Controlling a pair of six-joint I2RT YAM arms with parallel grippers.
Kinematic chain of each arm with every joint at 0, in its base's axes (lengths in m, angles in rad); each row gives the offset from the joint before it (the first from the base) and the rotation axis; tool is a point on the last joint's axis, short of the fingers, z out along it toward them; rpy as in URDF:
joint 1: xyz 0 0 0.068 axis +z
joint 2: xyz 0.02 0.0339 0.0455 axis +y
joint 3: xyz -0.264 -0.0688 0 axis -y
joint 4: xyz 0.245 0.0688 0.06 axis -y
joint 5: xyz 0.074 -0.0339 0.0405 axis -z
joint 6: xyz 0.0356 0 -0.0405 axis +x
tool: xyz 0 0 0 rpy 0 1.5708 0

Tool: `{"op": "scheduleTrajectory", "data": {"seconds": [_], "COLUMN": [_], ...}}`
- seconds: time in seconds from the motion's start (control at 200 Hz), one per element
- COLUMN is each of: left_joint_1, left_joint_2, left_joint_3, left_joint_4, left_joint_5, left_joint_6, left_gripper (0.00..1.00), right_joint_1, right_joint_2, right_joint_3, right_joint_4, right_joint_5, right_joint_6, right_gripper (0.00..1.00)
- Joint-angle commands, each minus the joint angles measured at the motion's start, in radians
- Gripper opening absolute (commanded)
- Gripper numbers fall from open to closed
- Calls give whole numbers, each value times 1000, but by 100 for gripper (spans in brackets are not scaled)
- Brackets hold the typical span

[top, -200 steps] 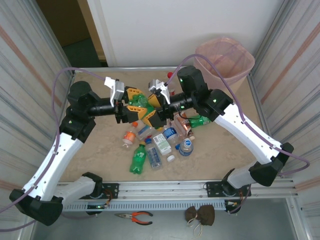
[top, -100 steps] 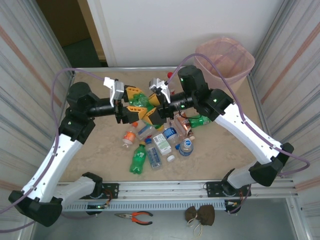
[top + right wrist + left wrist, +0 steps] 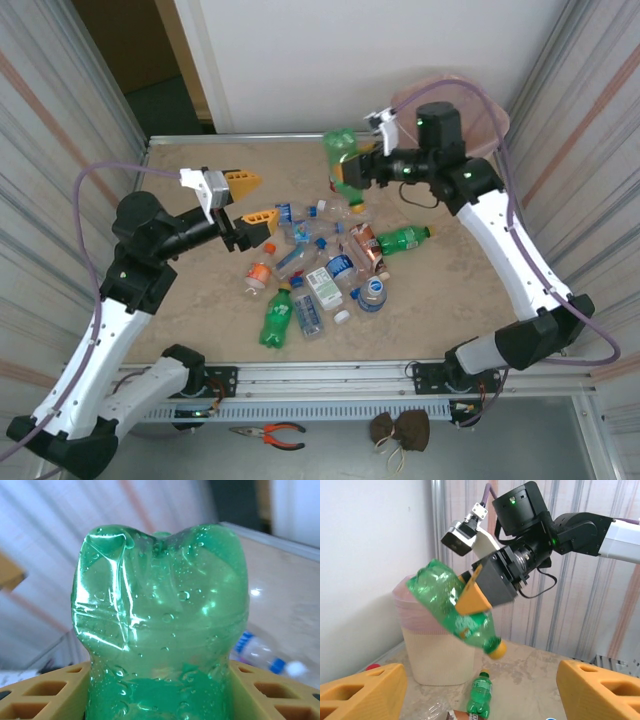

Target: Put the plastic bottles in the bin

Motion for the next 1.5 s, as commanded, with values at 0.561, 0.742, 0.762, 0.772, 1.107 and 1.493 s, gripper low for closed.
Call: {"op": "scheduleTrajectory", "data": {"seconds": [0.561,0.742,0.762,0.772,1.107,1.493], "left_joint_1": [-1,-2,-2,-1,-1,-1], "left_joint_2": [-2,2,2,2,8,6], "left_joint_3": [-65,-77,-79,-79,-104,-141], "left_joint_4": [57,61,63,64,66,63], "left_joint_5": [-76,-86,-89,-88,-108,-135], "left_joint_6": [-48,-51,-52,-52,-55,-70], "left_gripper": [77,77,77,77,77,77], "right_joint_1": [-457,-451,-446,-443,-375,-350], "right_joint_2": [270,401,413,418,636,850], "right_joint_3": [276,393,401,406,611,736], "right_joint_4": [26,-51,-52,-54,-205,-293], "right_joint_5": [408,499,513,520,697,733], "right_joint_6": [512,701,719,729,976,1111], "right_gripper": [45,50,50,51,54,57]}}
